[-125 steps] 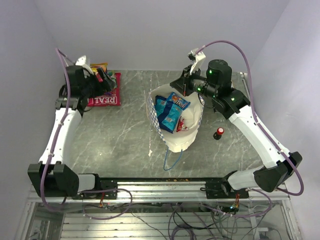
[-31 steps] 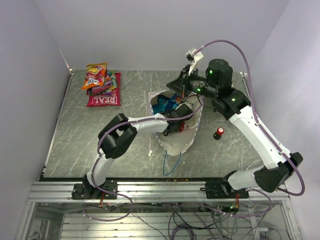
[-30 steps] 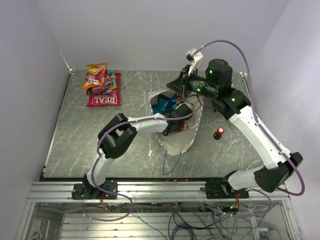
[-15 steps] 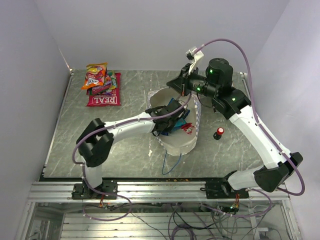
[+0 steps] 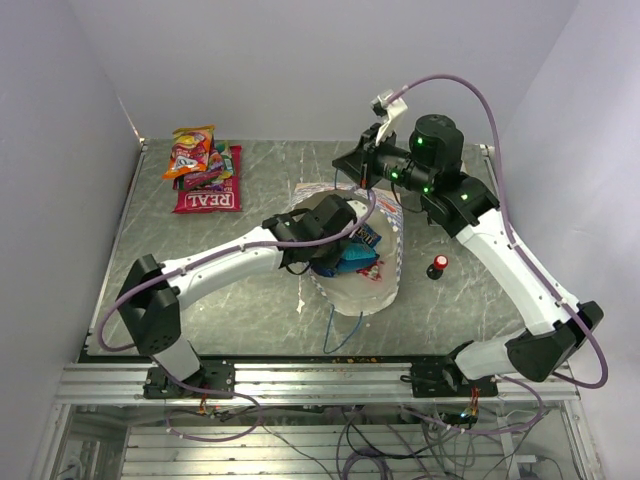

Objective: Take the snacks out of the paper bag
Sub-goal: Take out the snack from the paper bag.

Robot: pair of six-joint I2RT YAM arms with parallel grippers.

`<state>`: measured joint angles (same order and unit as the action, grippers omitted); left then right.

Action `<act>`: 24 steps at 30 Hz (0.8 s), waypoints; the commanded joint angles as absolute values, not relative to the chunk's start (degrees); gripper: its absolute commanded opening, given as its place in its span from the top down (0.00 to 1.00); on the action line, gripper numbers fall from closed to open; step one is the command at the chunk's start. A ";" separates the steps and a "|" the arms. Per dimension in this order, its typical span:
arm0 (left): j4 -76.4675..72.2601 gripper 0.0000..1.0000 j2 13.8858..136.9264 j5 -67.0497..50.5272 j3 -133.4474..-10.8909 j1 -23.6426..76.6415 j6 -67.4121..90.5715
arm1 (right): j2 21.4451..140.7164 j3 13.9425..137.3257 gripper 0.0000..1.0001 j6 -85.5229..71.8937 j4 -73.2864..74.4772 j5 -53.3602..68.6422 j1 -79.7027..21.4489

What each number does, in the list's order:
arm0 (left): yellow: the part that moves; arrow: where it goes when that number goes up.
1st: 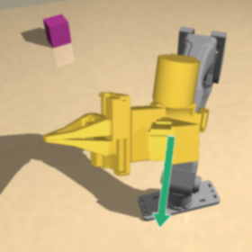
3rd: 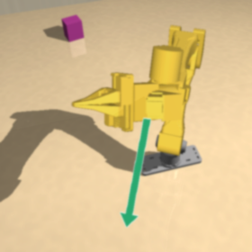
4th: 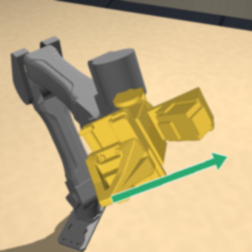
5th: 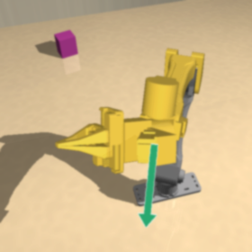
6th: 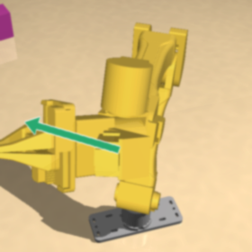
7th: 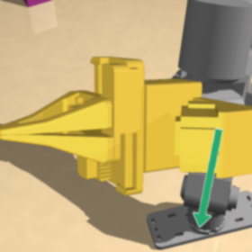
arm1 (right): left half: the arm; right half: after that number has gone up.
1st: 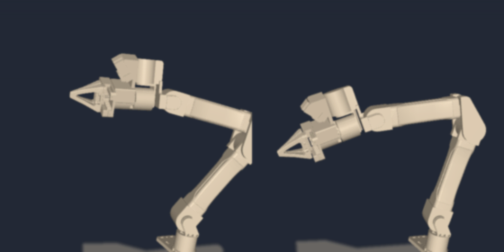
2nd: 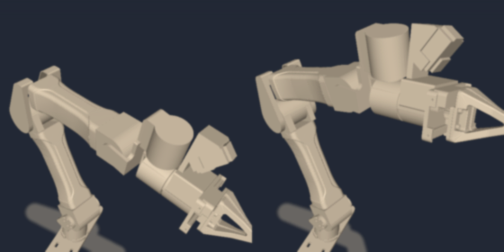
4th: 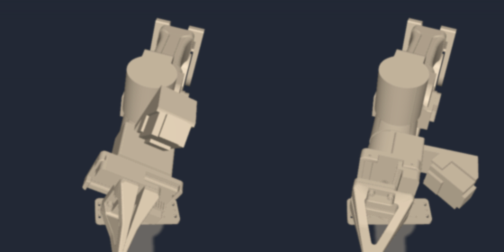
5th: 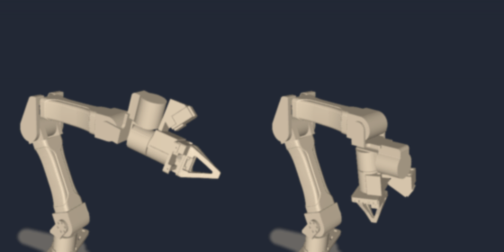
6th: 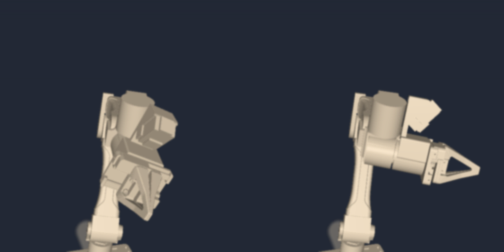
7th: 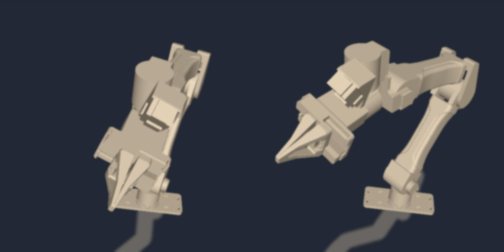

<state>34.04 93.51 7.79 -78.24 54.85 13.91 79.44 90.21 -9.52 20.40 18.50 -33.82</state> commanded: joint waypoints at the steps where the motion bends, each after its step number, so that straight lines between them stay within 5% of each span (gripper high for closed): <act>1: 30.36 0.93 86.98 3.00 -80.59 54.97 12.77 | 79.92 89.44 1.00 -10.37 19.48 16.52 -34.03; 24: 41.72 0.93 67.44 10.64 -97.50 54.94 11.81 | 85.69 92.96 1.00 -7.53 20.34 12.06 -33.94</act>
<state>46.02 73.67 7.05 -90.56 55.00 11.81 84.40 92.25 -8.19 21.12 12.62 -33.85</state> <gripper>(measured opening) 0.162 0.023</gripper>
